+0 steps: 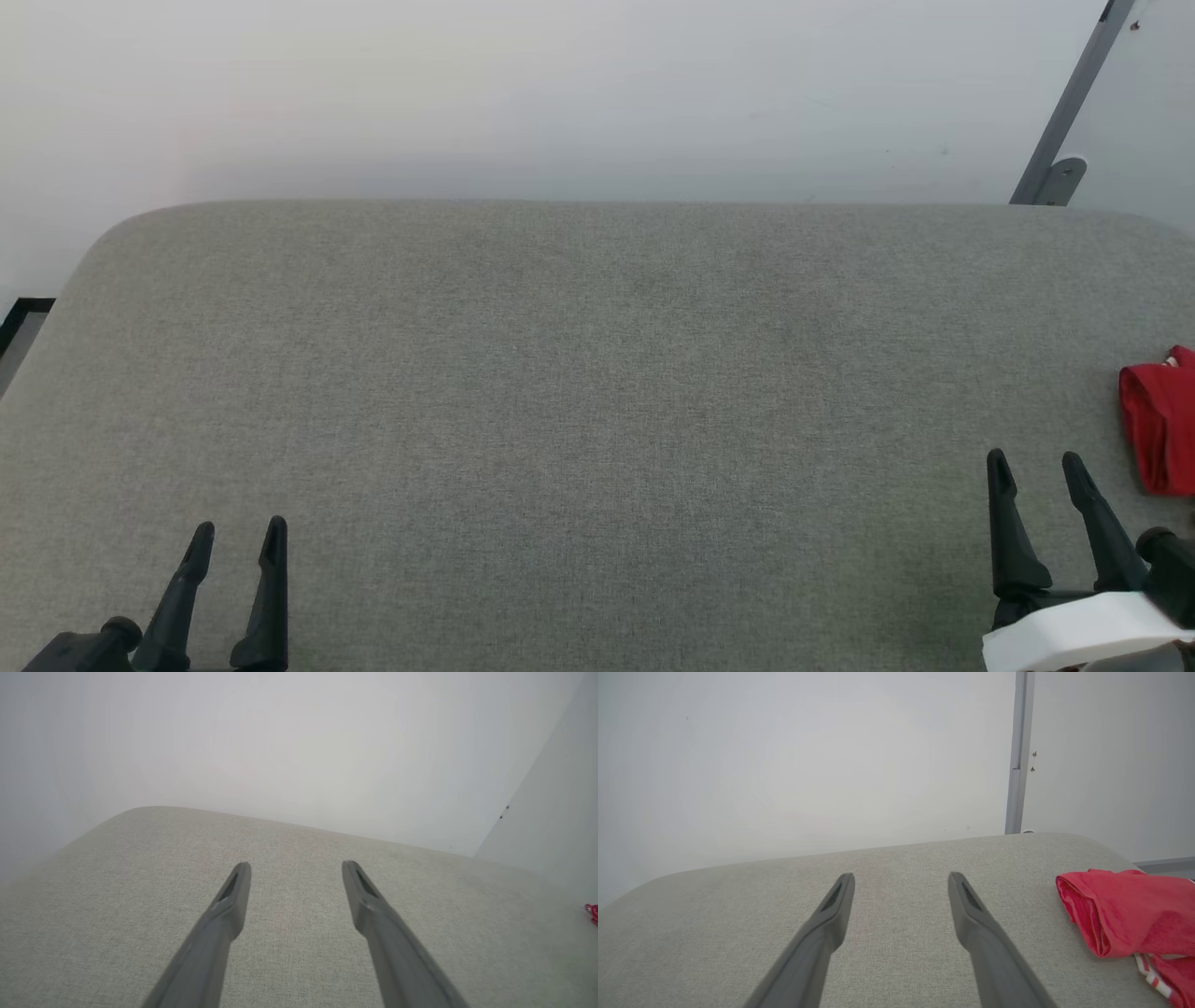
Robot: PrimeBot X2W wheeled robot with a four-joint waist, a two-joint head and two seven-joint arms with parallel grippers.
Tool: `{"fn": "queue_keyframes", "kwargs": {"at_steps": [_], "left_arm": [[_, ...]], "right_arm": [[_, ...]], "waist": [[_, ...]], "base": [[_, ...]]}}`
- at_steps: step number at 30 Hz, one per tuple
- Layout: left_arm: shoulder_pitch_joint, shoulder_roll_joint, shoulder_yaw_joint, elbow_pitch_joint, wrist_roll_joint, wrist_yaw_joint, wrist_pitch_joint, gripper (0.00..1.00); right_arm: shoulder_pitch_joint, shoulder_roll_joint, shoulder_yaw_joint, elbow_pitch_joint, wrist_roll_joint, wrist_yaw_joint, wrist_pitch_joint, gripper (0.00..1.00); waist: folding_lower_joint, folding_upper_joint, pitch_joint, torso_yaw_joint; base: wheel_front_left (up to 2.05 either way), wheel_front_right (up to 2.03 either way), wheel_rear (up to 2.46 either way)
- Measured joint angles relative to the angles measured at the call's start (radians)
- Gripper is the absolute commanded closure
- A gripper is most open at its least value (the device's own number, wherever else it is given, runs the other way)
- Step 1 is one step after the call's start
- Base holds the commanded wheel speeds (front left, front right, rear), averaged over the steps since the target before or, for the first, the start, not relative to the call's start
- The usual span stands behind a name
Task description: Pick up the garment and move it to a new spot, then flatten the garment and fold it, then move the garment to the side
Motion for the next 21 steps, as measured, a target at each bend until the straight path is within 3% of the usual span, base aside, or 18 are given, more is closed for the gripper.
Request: {"fn": "queue_keyframes", "kwargs": {"at_steps": [3,4,10,21], "left_arm": [[0.000,0.000,0.003,-0.001,0.001,0.000,0.000,0.00],[0.000,0.000,0.005,-0.003,0.002,0.000,0.000,1.00],[0.009,-0.037,-0.011,0.047,-0.006,0.000,0.006,1.00],[-0.016,-0.061,0.000,0.072,-0.171,0.000,0.054,1.00]], "right_arm": [[0.000,0.001,0.002,-0.003,0.000,0.000,0.000,0.00],[0.000,0.002,0.003,-0.004,0.000,0.000,0.000,1.00],[0.015,0.009,0.003,0.052,0.010,0.000,0.004,1.00],[-0.004,0.010,0.003,0.081,0.201,0.000,0.036,1.00]], "waist": [[0.0000,0.0000,0.003,0.000],[0.0000,0.0000,0.005,0.000],[0.0000,0.0000,0.006,-0.001],[0.0000,0.0000,0.006,-0.009]], "base": [[0.00,0.00,0.00],[0.00,0.00,0.00],[0.00,0.00,0.00],[0.00,0.00,0.00]]}}
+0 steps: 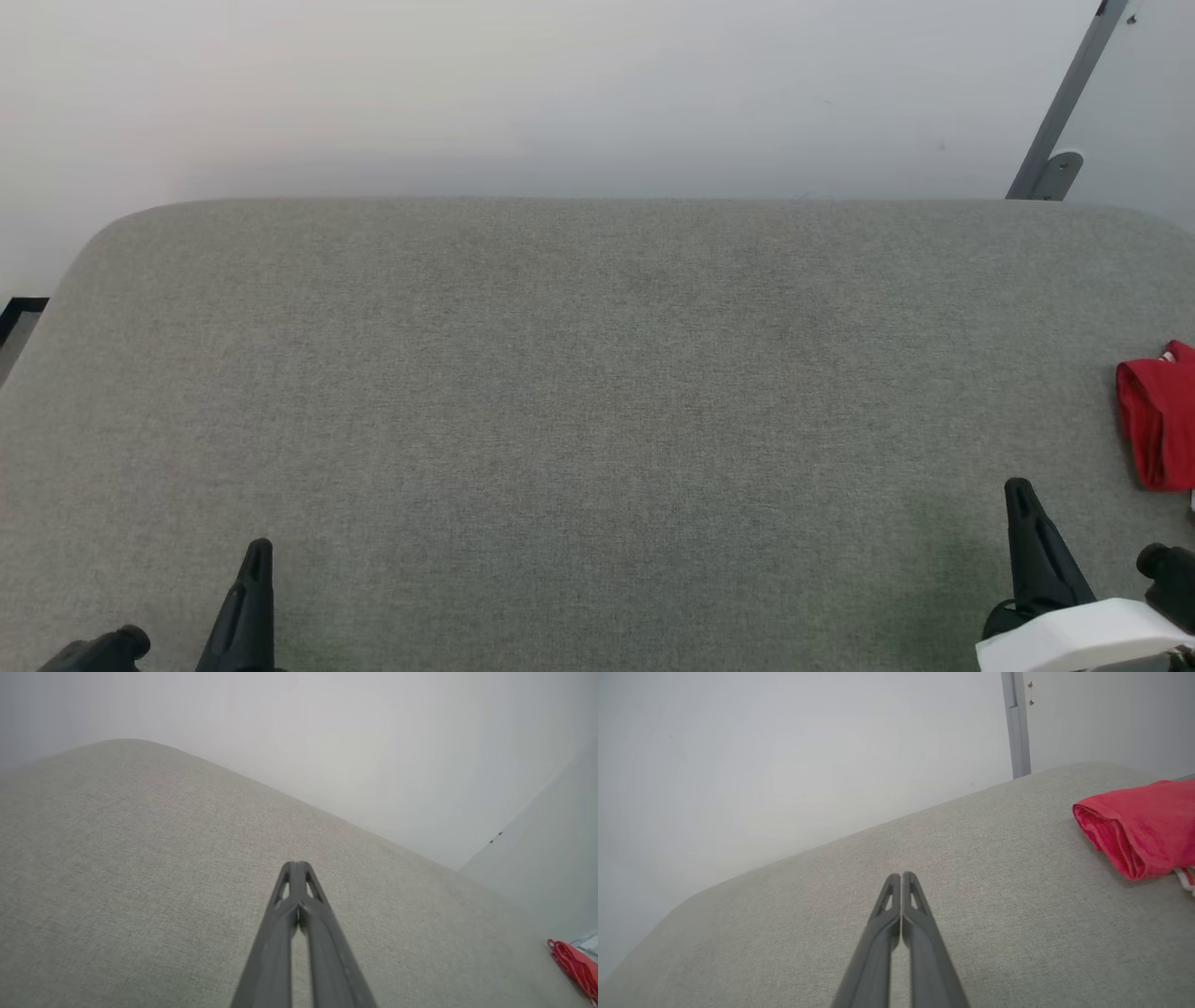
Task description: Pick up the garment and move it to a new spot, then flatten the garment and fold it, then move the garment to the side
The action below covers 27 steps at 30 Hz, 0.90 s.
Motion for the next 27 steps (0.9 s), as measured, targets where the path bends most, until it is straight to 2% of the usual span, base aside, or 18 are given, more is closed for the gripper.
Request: {"fn": "queue_keyframes", "kwargs": {"at_steps": [27], "left_arm": [[-0.086,-0.047,0.032,0.047,-0.325,0.000,0.095,1.00]], "right_arm": [[-0.061,0.003,0.004,0.048,0.380,0.000,0.067,1.00]], "waist": [[0.0000,0.0000,0.000,-0.018]], "base": [[0.00,0.00,0.00]]}}
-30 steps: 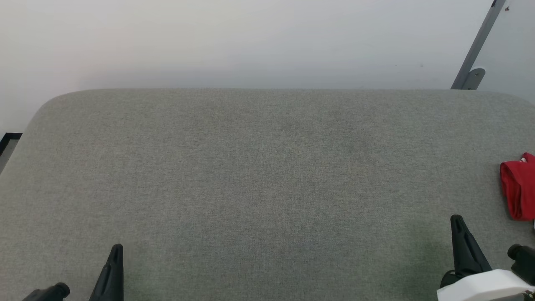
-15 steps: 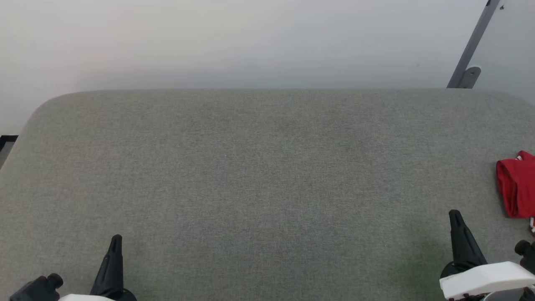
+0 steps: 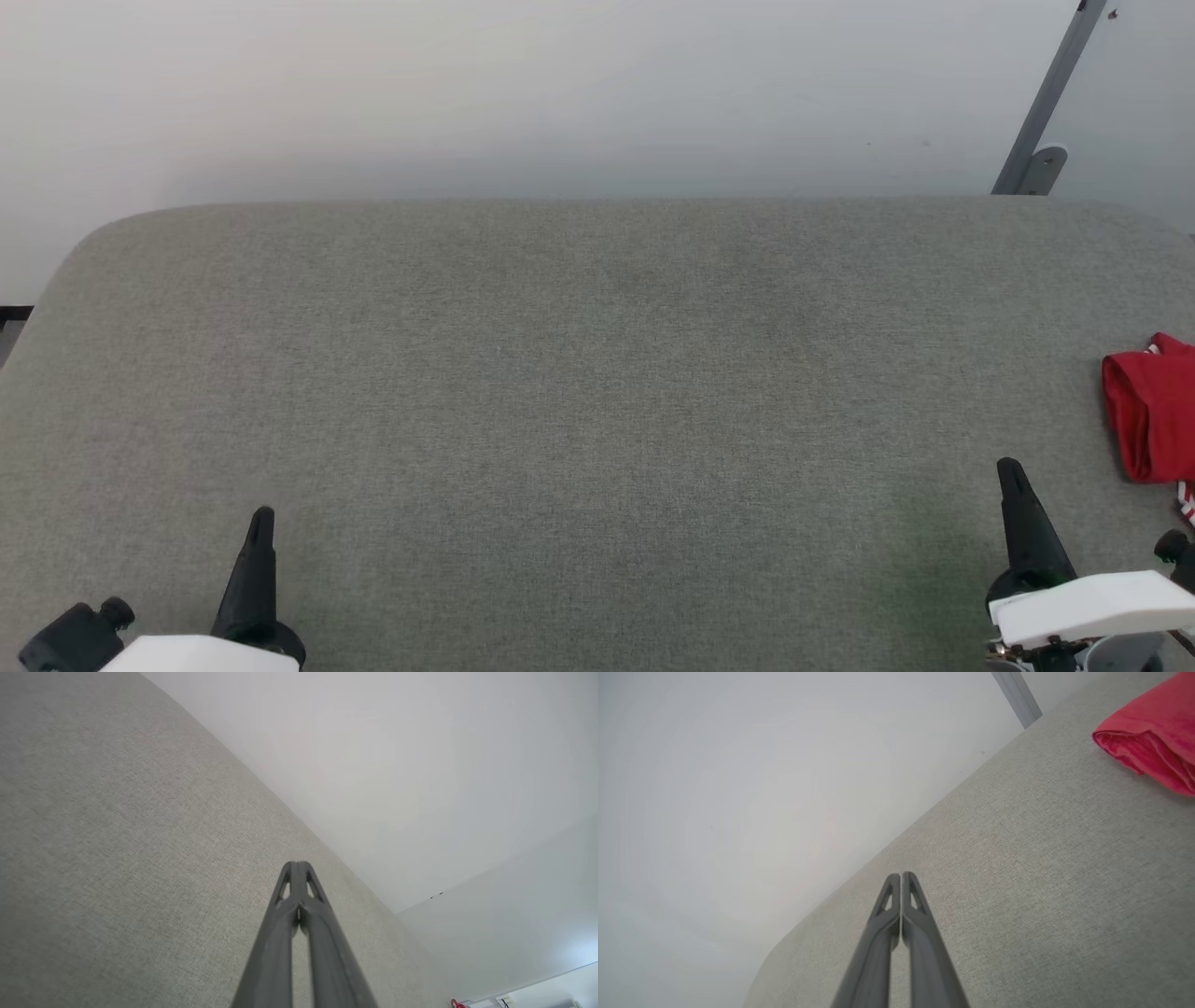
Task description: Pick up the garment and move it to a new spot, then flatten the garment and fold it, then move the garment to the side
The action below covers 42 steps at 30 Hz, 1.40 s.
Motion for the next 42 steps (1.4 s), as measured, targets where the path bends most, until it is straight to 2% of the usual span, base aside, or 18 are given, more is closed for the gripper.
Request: {"fn": "queue_keyframes", "kwargs": {"at_steps": [42], "left_arm": [[-0.102,-0.066,0.048,0.053,-0.369,0.000,0.122,1.00]], "right_arm": [[-0.079,0.002,0.005,0.061,0.444,0.000,0.075,1.00]], "waist": [[0.0000,0.0000,0.000,-0.030]], "base": [[0.00,0.00,0.00]]}}
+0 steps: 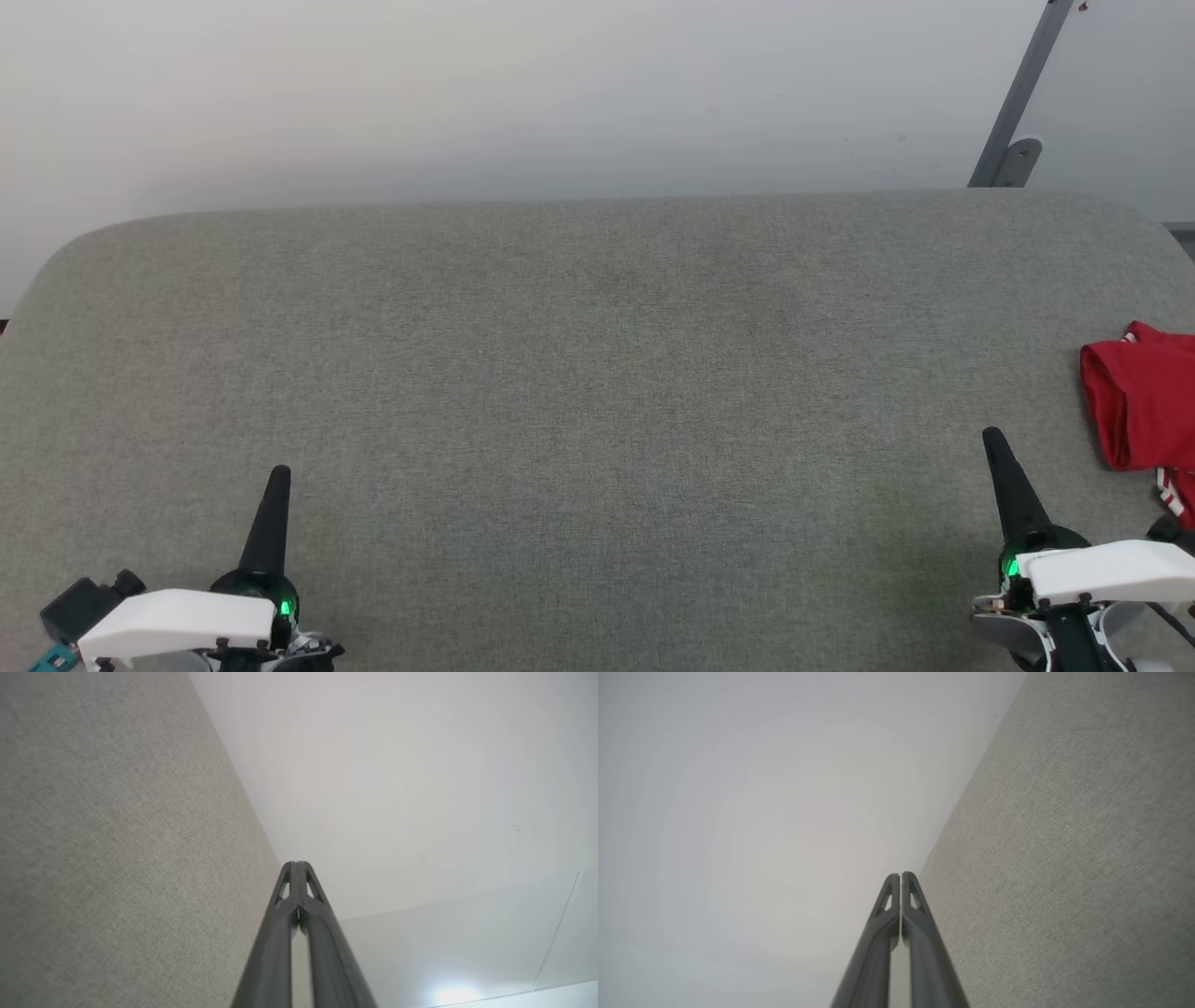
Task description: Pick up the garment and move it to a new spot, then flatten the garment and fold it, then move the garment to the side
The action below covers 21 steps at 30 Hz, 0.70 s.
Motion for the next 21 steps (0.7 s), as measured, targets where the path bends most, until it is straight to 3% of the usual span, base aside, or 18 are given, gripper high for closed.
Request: {"fn": "queue_keyframes", "kwargs": {"at_steps": [21], "left_arm": [[-0.040,-0.024,0.020,0.018,-0.131,0.000,0.049,1.00]], "right_arm": [[-0.025,0.002,0.003,0.023,0.163,0.000,0.030,1.00]], "waist": [[0.0000,0.0000,0.000,-0.014]], "base": [[0.00,0.00,0.00]]}}
